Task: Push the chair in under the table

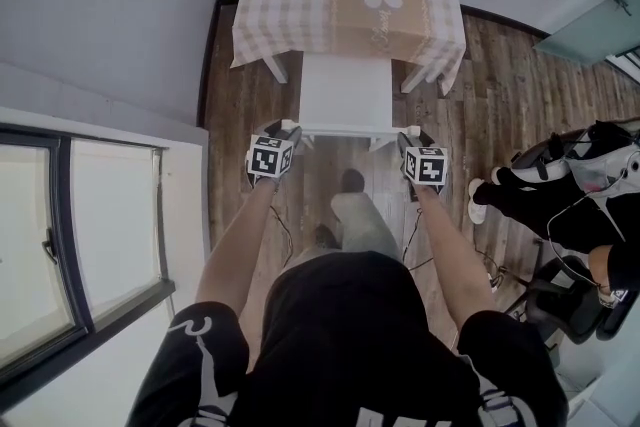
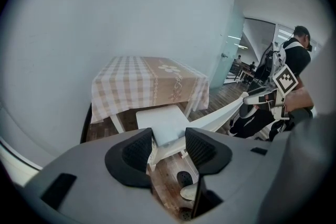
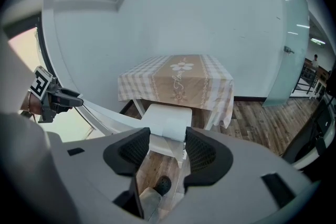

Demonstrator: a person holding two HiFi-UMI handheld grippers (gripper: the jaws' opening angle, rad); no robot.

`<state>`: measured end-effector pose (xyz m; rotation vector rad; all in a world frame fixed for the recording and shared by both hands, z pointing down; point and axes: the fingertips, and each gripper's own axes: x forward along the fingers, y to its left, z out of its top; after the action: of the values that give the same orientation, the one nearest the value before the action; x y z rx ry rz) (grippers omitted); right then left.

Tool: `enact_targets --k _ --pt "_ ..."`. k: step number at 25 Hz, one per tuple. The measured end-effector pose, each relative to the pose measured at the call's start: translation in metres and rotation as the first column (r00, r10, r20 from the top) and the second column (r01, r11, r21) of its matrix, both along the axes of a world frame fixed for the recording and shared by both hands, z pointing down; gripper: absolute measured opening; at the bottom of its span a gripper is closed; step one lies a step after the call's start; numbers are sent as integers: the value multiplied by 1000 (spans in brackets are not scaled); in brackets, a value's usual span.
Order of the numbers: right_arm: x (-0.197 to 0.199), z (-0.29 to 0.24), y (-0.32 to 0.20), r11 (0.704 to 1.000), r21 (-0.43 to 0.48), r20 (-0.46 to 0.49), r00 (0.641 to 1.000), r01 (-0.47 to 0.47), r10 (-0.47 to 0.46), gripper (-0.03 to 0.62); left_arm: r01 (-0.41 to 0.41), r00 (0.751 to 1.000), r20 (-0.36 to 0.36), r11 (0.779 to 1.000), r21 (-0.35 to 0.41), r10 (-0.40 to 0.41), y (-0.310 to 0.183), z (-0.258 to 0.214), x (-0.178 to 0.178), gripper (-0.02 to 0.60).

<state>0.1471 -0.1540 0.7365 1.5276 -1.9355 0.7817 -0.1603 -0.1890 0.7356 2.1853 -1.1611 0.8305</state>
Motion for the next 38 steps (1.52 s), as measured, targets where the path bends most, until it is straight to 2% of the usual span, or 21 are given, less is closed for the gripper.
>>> enact_targets --k 23,31,38 --pt "2 1 -87 1000 7 15 1000 11 -11 213 9 1000 15 1000 -25 -9 -85 1 2 216" --pt "6 1 -117 999 -24 30 999 24 -23 215 27 1000 -1 998 -52 -27 -114 0 6 216" --pt "13 0 -134 999 -24 42 998 38 -37 215 60 998 13 997 -55 -59 -127 -1 12 216"
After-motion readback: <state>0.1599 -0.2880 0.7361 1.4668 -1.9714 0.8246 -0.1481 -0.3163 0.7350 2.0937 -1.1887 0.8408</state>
